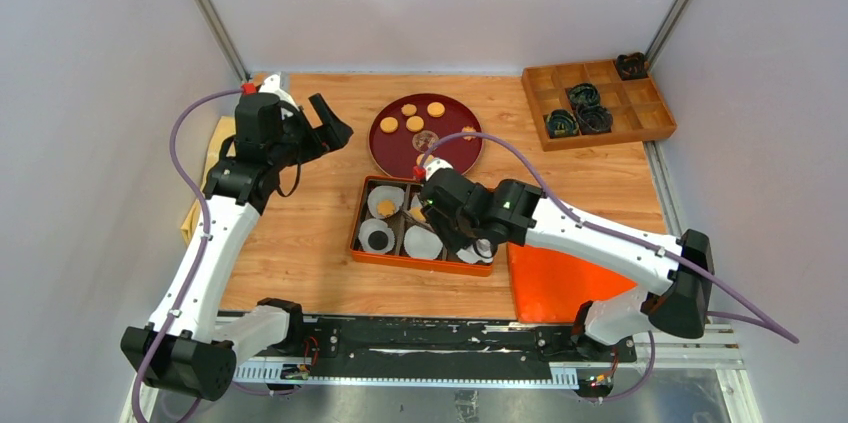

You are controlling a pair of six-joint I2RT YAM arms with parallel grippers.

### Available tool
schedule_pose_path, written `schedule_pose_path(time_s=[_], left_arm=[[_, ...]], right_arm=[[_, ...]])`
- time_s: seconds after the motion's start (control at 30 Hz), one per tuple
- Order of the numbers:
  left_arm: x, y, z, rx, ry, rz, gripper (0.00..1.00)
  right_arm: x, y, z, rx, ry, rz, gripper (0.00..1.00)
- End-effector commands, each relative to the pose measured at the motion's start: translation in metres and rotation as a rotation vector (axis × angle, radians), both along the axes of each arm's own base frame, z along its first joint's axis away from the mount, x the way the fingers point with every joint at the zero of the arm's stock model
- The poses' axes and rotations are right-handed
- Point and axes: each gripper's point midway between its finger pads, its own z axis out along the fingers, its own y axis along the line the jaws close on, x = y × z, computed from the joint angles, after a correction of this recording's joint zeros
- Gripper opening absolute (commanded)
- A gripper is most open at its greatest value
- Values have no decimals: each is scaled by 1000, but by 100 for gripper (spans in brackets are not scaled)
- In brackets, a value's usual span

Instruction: Pack the cookies

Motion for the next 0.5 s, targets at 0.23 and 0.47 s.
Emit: schedule_pose_path(time_s=[0.23,0.47], left_arm=[[-3,-2,-4,-20,1,-14,99],[-4,-4,-6,-26,6,-23,99]], right_arm=[[-35,-9,-23,-38,73,-55,1],[-46,-16,-32,-96,85,-72,8]])
